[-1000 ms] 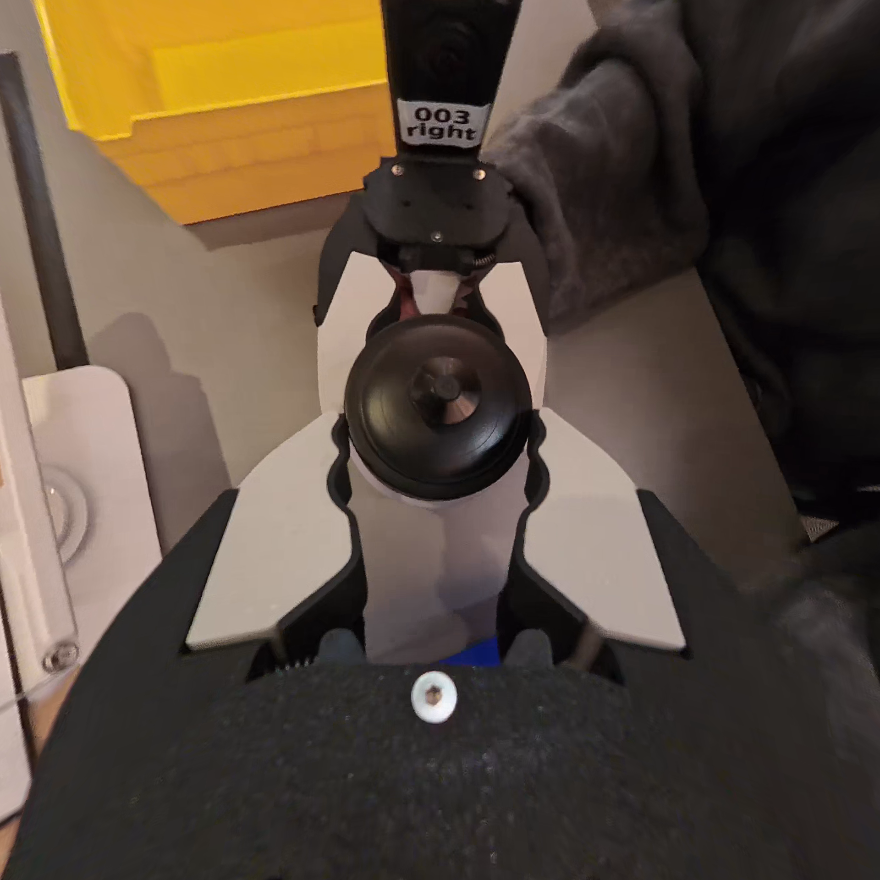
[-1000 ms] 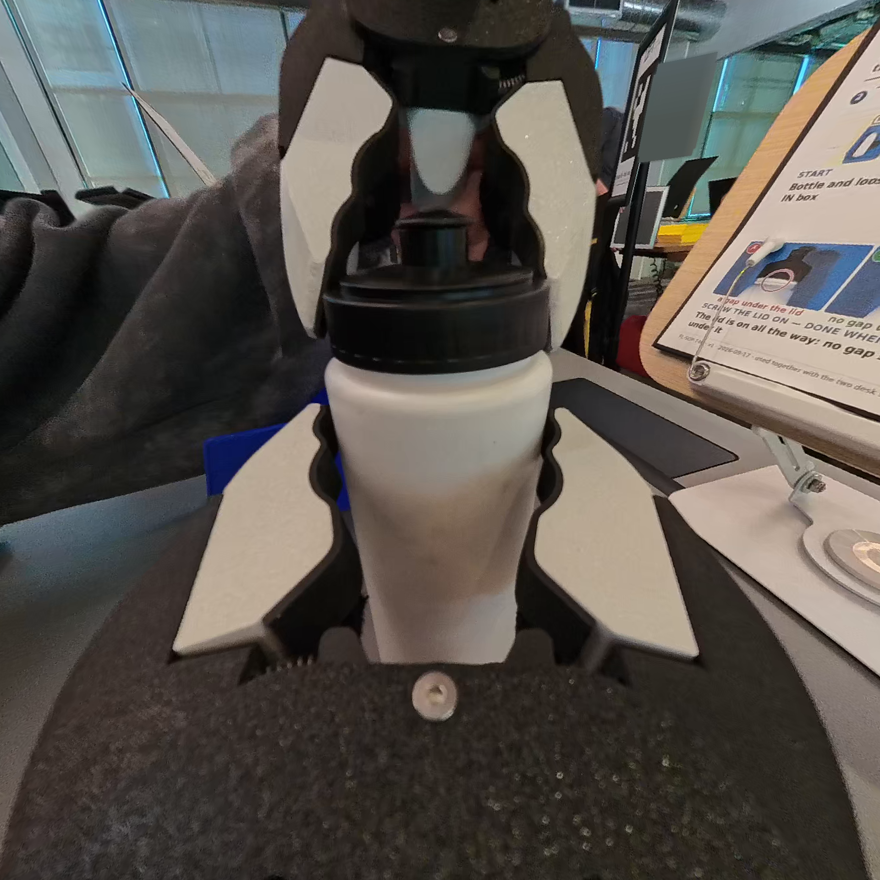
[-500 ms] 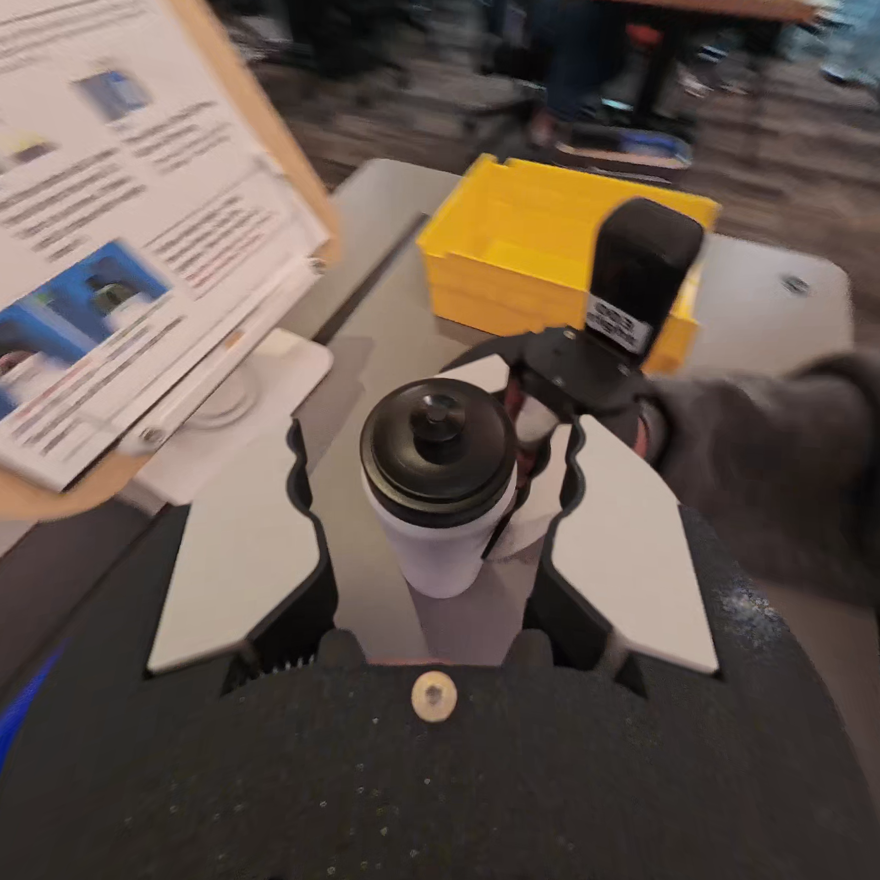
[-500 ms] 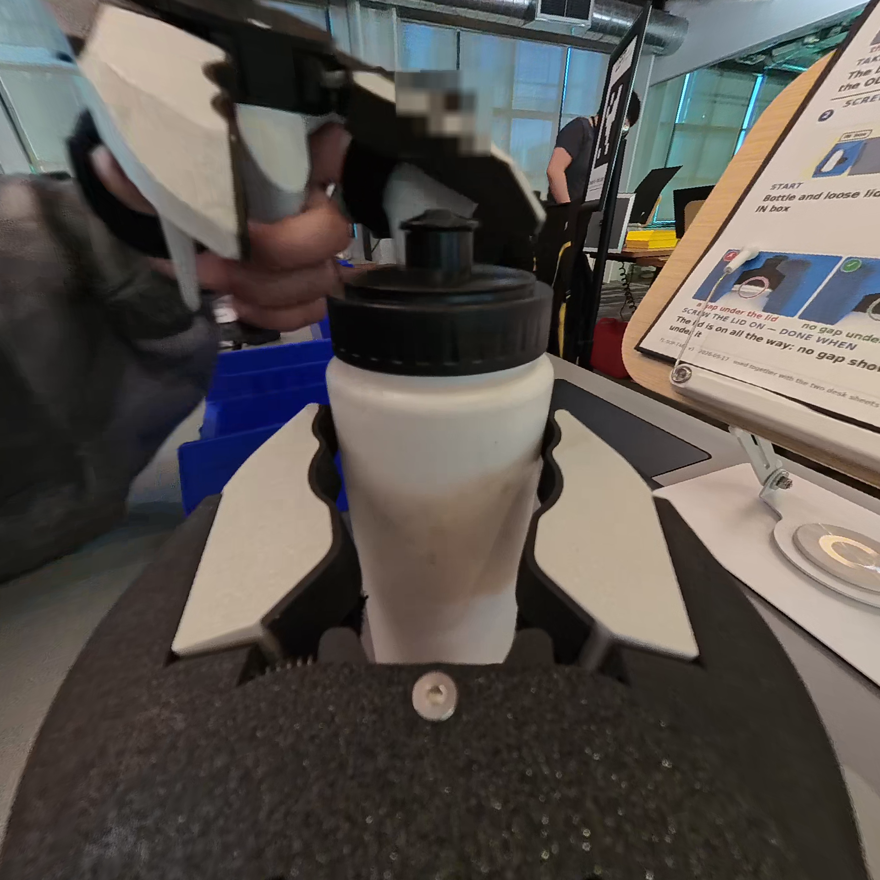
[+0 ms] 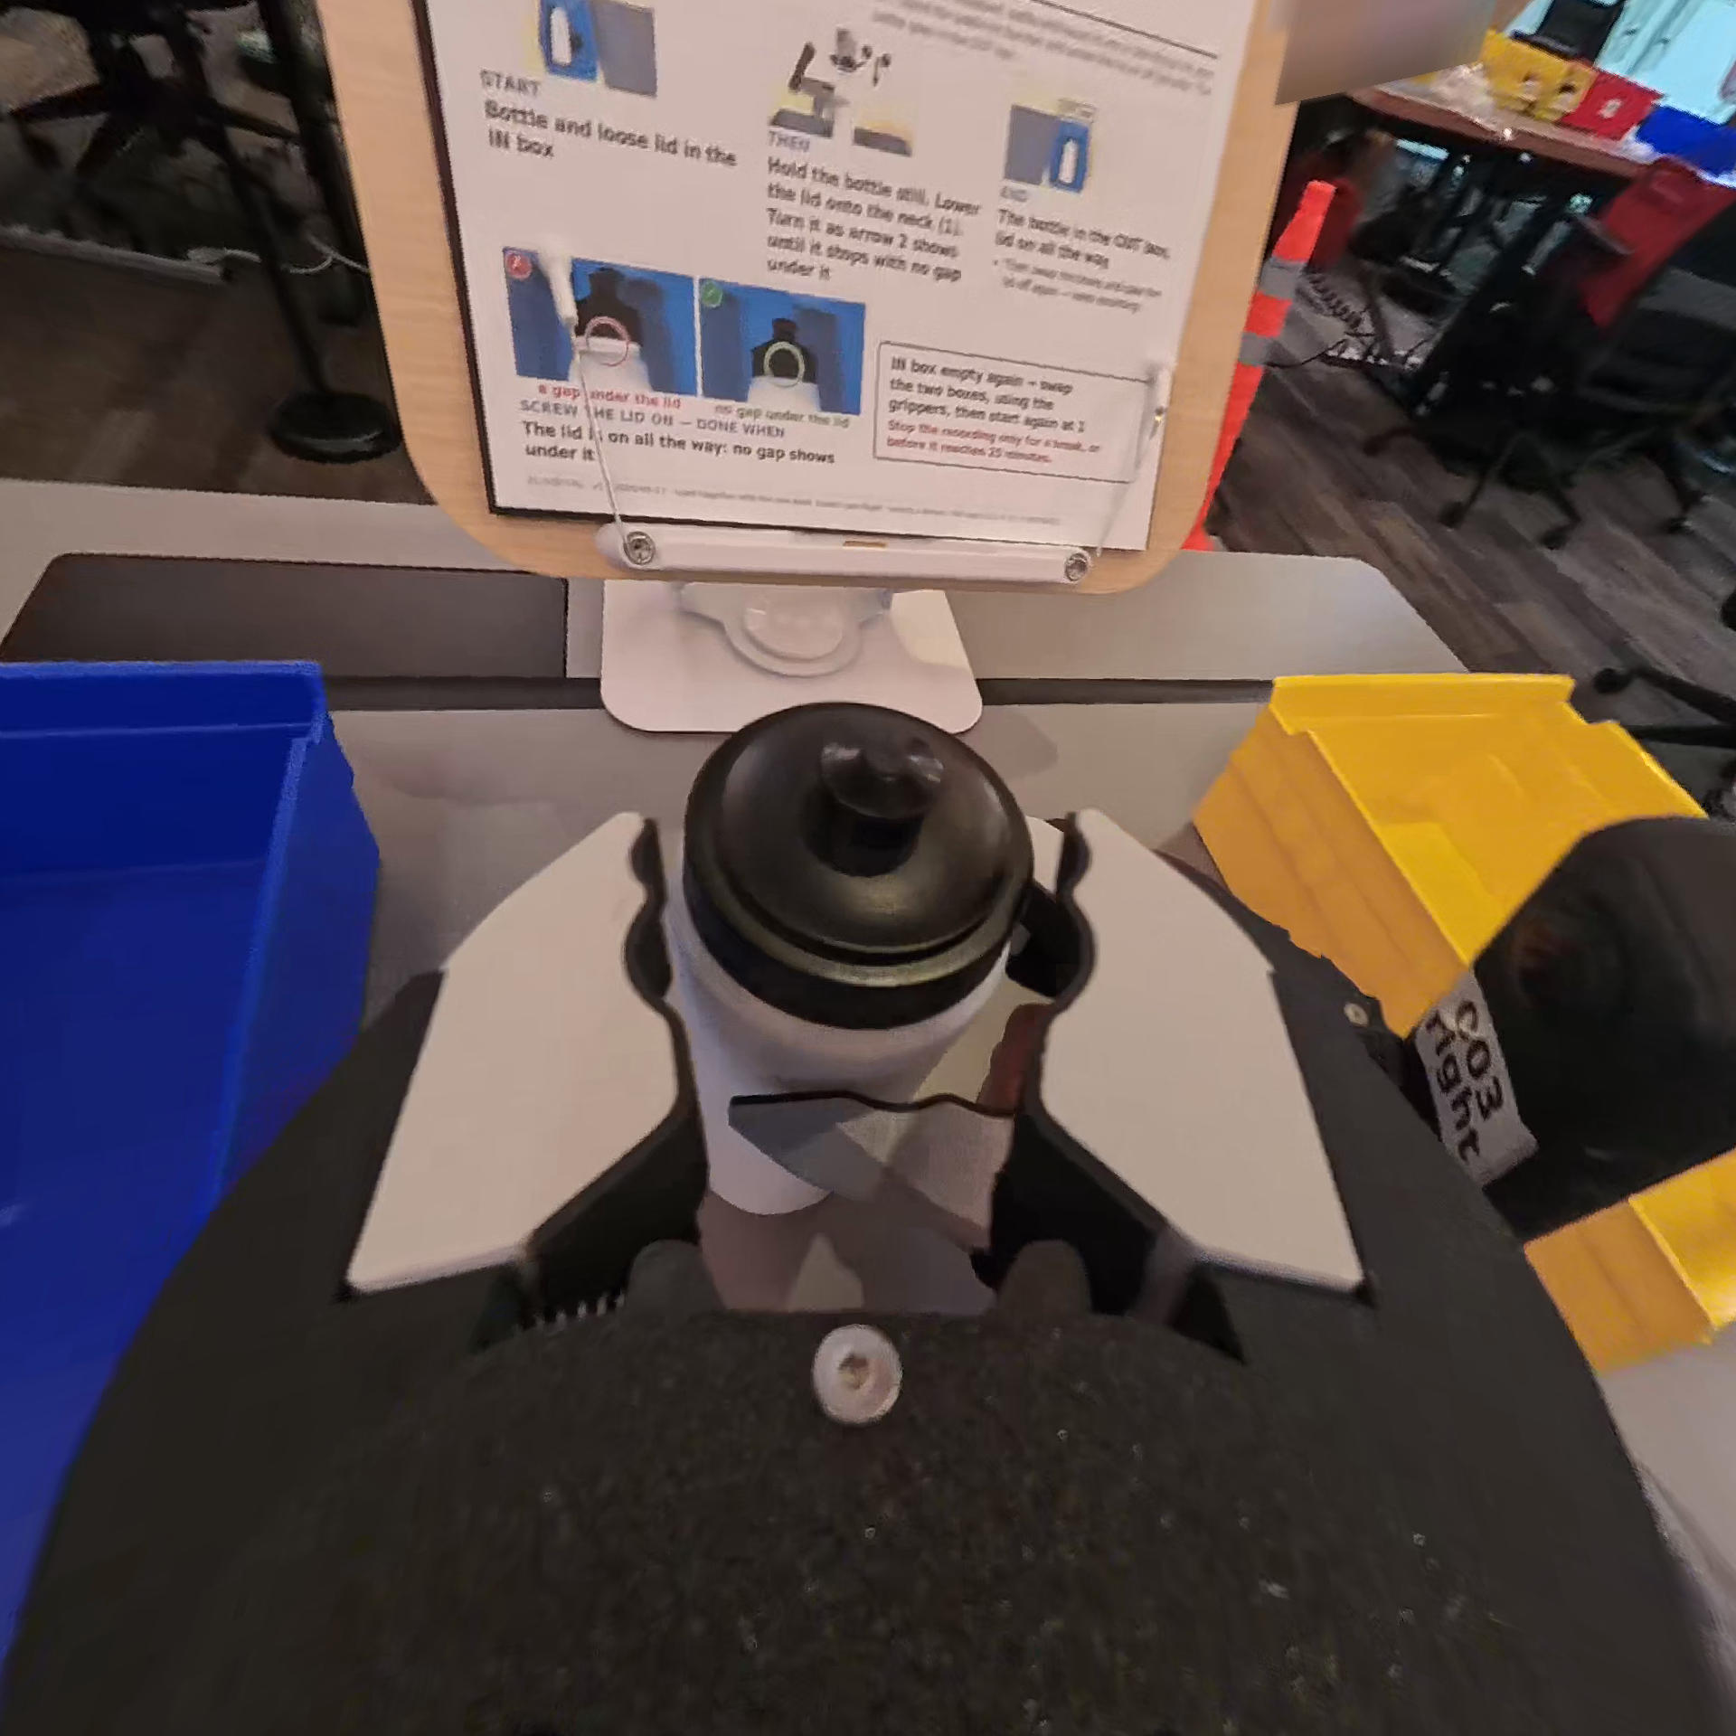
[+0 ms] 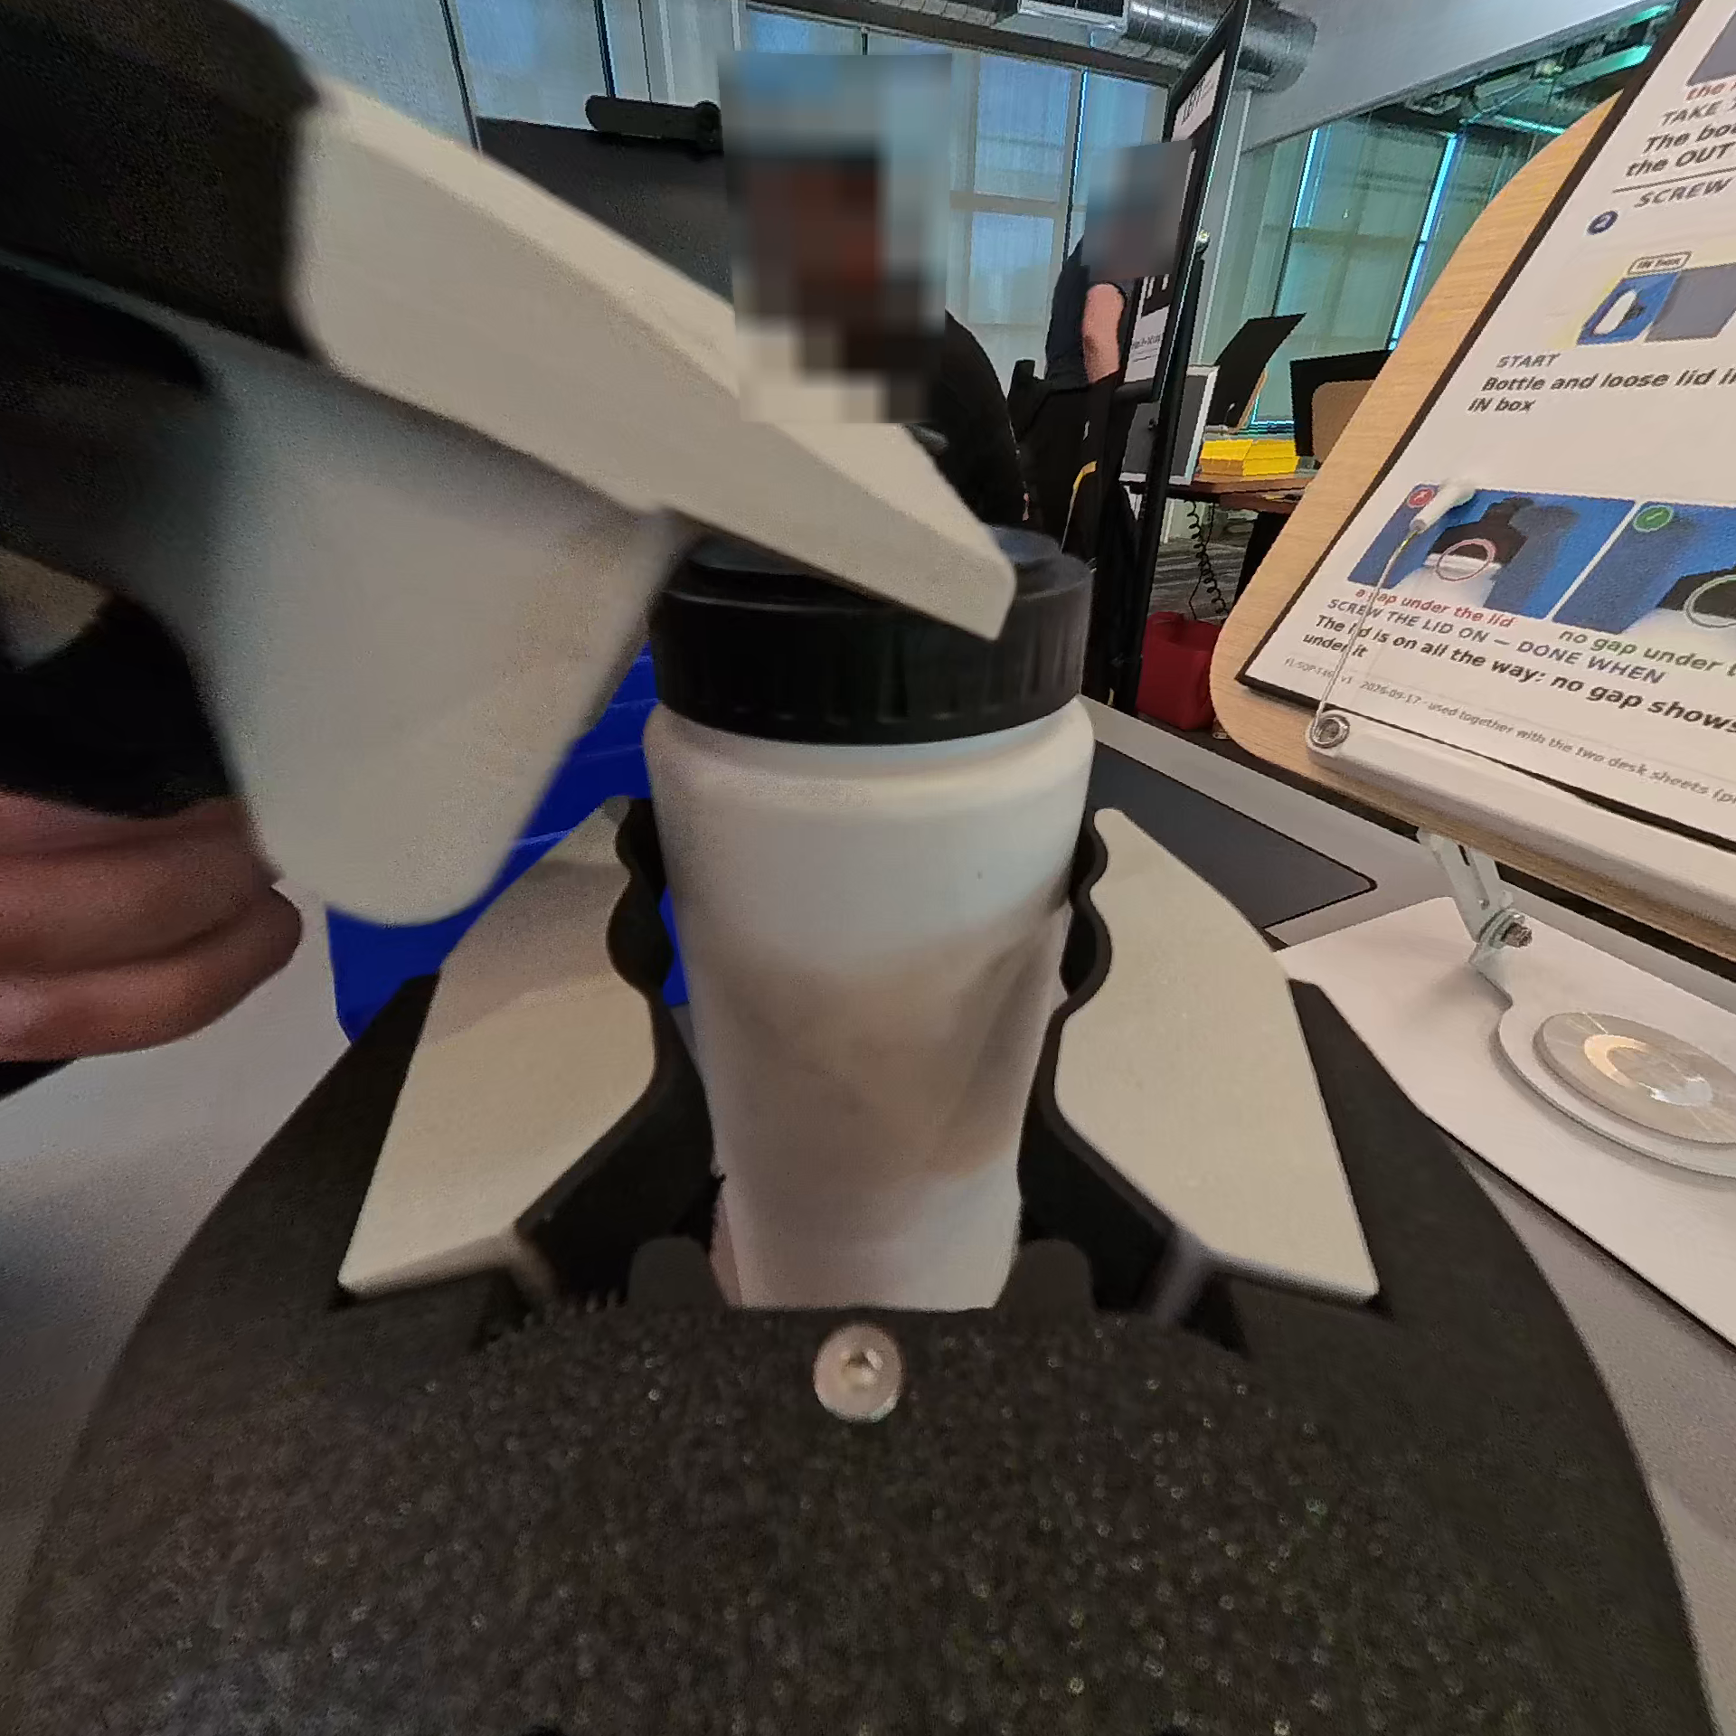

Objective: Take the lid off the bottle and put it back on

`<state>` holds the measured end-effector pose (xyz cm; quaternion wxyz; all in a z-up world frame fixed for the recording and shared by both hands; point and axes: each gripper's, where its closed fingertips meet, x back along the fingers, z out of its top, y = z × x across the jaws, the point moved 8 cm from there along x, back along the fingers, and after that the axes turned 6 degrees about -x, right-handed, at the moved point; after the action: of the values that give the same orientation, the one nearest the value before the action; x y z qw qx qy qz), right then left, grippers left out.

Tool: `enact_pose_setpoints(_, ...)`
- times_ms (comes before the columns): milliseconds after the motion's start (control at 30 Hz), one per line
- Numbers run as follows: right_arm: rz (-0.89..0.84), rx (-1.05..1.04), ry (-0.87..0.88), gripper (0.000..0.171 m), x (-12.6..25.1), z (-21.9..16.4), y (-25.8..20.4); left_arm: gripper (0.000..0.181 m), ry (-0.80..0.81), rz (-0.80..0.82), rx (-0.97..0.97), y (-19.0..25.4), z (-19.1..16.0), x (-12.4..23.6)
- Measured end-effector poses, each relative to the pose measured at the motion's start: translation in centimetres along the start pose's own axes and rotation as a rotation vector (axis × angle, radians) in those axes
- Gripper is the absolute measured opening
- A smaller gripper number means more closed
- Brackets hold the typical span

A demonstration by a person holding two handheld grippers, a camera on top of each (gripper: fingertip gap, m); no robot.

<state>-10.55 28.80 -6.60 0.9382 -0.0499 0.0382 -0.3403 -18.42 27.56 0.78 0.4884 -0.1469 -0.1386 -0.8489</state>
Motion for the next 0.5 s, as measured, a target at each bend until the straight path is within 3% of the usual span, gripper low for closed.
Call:
enact_pose_setpoints(33,-0.001,0.001,-0.002,0.083,0.0,0.0,0.0,0.071,0.003,-0.009,0.014,-0.2,0.0,-0.2)
enact_pose_setpoints(200,-0.006,0.004,-0.008,0.083,-0.1,0.0,-0.1,0.072,-0.044,-0.113,0.038,-1.1,0.1,-0.3)
enact_pose_setpoints(500,0.014,0.002,-0.017,0.083,-0.3,0.0,-0.4,0.071,-0.164,-0.414,-0.148,-3.1,0.8,-0.6)
